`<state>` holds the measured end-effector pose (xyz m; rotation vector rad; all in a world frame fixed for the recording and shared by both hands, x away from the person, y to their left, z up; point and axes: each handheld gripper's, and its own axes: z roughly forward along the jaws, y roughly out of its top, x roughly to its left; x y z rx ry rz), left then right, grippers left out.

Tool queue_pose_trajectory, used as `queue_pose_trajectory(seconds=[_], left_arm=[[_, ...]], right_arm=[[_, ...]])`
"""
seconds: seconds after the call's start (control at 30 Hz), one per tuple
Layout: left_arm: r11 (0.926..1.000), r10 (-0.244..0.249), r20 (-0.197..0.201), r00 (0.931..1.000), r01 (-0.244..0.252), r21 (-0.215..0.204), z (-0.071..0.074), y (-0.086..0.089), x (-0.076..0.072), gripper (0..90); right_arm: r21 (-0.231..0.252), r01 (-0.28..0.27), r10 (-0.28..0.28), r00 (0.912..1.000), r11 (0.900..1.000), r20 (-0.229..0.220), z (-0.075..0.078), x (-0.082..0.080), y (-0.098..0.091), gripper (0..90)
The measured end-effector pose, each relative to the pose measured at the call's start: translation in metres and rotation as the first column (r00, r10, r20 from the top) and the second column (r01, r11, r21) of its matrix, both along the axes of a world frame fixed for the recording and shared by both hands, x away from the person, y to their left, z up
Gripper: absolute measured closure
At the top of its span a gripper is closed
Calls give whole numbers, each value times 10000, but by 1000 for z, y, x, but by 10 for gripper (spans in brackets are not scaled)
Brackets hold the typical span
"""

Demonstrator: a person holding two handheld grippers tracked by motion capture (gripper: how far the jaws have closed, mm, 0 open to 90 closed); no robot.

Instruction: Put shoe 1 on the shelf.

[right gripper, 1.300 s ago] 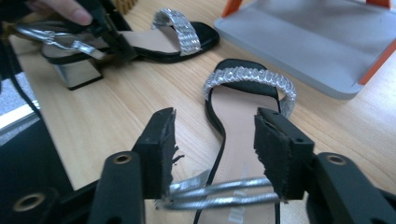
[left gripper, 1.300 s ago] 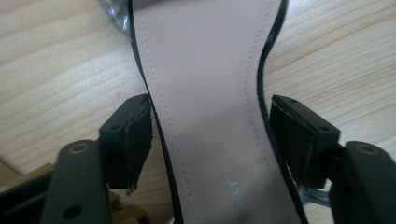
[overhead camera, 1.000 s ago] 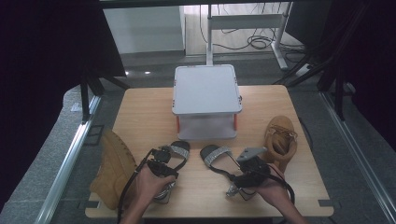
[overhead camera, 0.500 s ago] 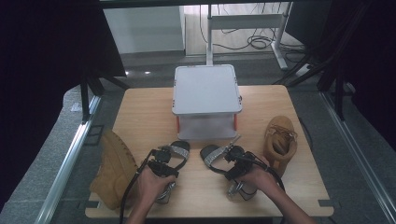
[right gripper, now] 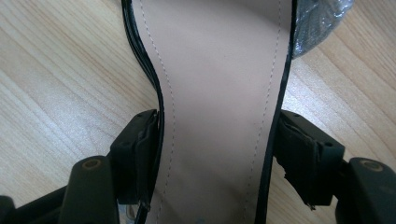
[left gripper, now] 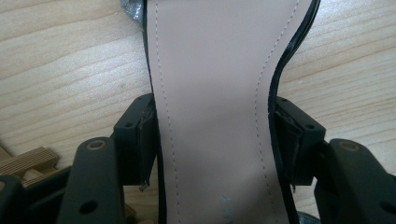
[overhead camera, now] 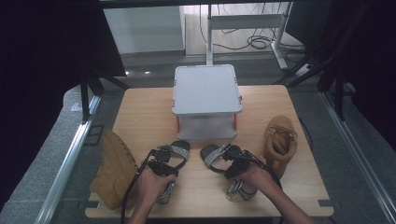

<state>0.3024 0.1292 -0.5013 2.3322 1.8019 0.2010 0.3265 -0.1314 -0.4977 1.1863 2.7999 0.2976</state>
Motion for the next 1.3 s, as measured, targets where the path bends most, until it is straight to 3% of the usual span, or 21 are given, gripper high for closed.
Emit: queue_pose_trajectory(seconds=[0.17, 0.37, 0.57, 0.8, 1.03, 1.2, 1.3], left_arm=[[9999, 118, 85, 9999, -117, -113, 0, 1, 1, 395], [9990, 102, 28, 9999, -100, -436, 1, 4, 1, 402], [9967, -20, 81, 10000, 27, -815, 3, 5, 0, 406], [9885, -103, 331, 9994, 151, -1507, 11, 10, -1, 409], [9776, -336, 450, 9984, 422, -2064, 15, 11, -1, 409], [9709, -422, 581, 9974, 547, -2331, 17, 12, 0, 410], [9714, -507, 537, 9973, 617, -2295, 14, 10, 0, 410]], right_arm=[[-27, 67, -67, 9999, 10000, 89, 0, 0, -1, 348], [518, 229, -230, 9997, 9984, 22, 0, 1, -8, 367], [710, 339, -340, 9994, 9969, 11, 1, 1, -10, 380], [1530, 506, -508, 9987, 9869, -24, 8, 1, -16, 390], [1954, 680, -680, 9977, 9784, -67, 12, 1, -23, 394], [2001, 814, -819, 9966, 9764, -57, 13, 2, -25, 395], [1865, 803, -813, 9967, 9792, -24, 11, 1, -23, 395]])
